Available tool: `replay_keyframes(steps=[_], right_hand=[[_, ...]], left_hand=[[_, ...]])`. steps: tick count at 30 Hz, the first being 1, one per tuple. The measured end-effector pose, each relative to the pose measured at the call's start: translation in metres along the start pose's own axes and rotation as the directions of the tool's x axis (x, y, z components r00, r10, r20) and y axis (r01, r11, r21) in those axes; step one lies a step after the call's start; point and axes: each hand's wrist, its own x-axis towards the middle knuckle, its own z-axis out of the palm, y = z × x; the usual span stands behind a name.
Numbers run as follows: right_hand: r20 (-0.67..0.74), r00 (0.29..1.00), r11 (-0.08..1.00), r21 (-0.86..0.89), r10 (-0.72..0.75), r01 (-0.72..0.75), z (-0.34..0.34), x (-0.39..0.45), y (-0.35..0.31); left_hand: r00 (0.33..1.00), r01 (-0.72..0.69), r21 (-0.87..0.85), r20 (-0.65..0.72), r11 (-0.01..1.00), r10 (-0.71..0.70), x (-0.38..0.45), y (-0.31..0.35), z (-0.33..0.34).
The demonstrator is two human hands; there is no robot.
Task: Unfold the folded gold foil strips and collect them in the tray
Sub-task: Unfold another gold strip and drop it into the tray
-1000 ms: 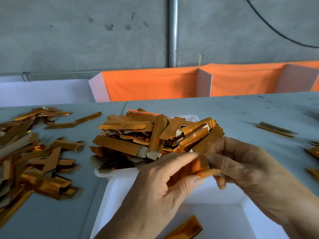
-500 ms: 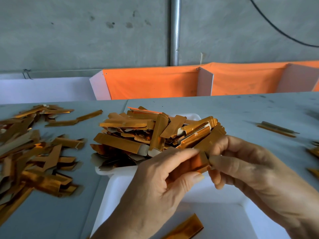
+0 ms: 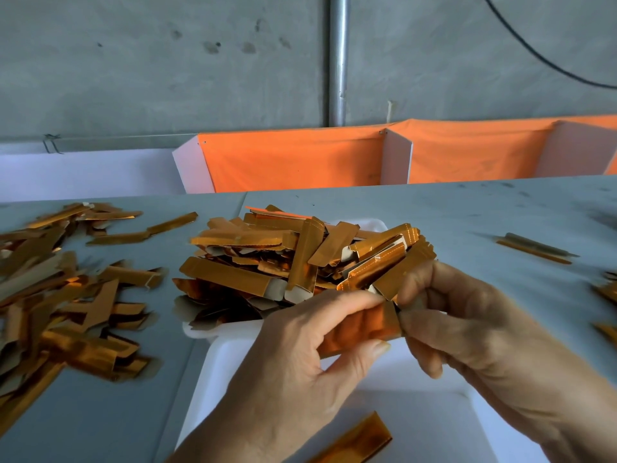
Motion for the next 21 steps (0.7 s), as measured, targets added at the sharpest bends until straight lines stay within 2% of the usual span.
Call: replay_keyframes(steps=[4, 7, 13, 17, 21], right_hand=[[0.142, 0.989, 0.968, 0.241, 0.030, -0.064, -0.010, 0.001, 0.001], [0.229, 0.972, 0.941, 0.317, 0.048, -0.122, -0.017, 0.003, 0.003], [0.203, 0.975, 0.940, 0.304, 0.092, -0.152, -0.014, 0.004, 0.005], [0.150, 0.978, 0.964, 0.201, 0.144, -0.173, -0.010, 0.003, 0.005], [0.133, 0.979, 0.969, 0.172, 0.155, -0.176, -0.011, 0.001, 0.002]], left_hand=[[1.000, 0.020, -0.058, -0.008, 0.998, -0.020, -0.001, 0.000, -0.002], [1.000, 0.023, -0.072, 0.000, 0.997, -0.024, -0.001, 0.000, -0.002], [1.000, 0.004, -0.029, 0.003, 1.000, -0.004, 0.000, 0.003, -0.002], [1.000, -0.014, 0.021, 0.025, 1.000, 0.014, 0.000, 0.005, -0.001], [1.000, -0.009, 0.030, 0.024, 0.999, 0.009, 0.000, 0.006, -0.001]])
